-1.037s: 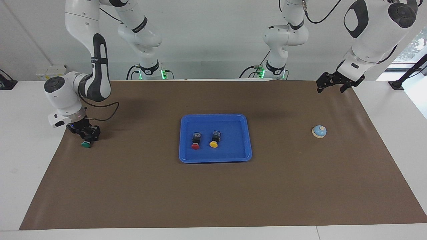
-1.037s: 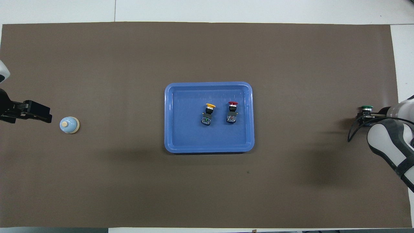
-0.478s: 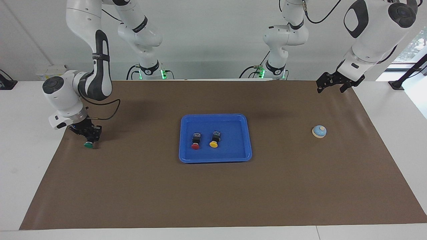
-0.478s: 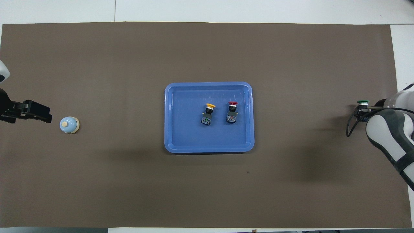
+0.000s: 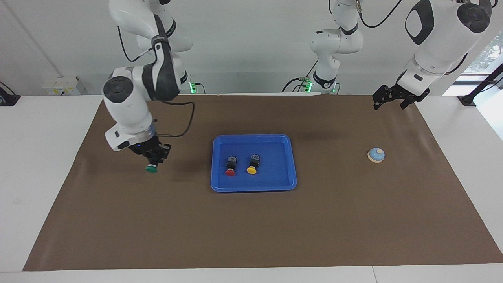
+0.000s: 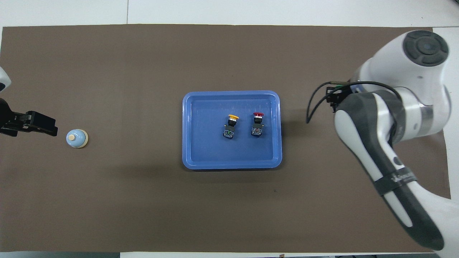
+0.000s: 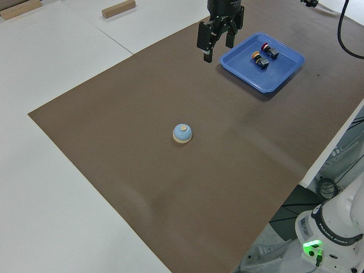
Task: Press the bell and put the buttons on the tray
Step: 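Carry the green button over the tray and lower it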
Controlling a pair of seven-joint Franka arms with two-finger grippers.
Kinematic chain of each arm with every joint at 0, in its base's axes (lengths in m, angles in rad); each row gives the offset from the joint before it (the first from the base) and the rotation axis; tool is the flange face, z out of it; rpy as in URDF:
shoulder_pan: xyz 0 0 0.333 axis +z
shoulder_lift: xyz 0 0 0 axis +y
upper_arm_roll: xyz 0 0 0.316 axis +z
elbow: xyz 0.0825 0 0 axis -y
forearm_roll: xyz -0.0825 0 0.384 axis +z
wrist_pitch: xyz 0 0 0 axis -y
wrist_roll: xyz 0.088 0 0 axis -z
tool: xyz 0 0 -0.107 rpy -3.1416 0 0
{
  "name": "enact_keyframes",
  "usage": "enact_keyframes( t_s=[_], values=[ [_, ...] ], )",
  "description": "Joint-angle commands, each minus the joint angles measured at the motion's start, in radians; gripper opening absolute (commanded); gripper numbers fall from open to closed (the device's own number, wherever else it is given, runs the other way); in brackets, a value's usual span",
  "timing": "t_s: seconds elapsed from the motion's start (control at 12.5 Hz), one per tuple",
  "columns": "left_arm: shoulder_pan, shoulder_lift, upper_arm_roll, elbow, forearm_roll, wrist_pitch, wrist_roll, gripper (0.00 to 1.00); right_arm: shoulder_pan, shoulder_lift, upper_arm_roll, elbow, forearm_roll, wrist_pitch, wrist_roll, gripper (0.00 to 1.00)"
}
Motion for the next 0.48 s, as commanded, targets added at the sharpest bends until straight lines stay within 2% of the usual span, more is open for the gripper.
enact_keyframes(
  t_s=[0.0, 0.24, 0.32, 0.4],
  values=[
    [0.003, -0.007, -0.003, 0.005, 0.019, -0.012, -0.010, 1.00, 0.172, 0.084, -0.009, 0.139, 0.078, -0.036, 0.111, 0.00],
    [0.003, -0.007, -0.003, 0.005, 0.019, -0.014, -0.010, 1.00, 0.323, 0.228, -0.009, 0.334, 0.098, -0.085, 0.182, 0.00],
    [0.003, -0.007, -0.003, 0.005, 0.019, -0.014, -0.010, 1.00, 0.369, 0.282, -0.009, 0.382, 0.095, -0.083, 0.210, 0.00],
    [0.003, -0.007, -0.003, 0.005, 0.019, -0.014, -0.010, 1.00, 0.398, 0.309, -0.011, 0.387, 0.092, -0.065, 0.221, 0.00]
  ],
)
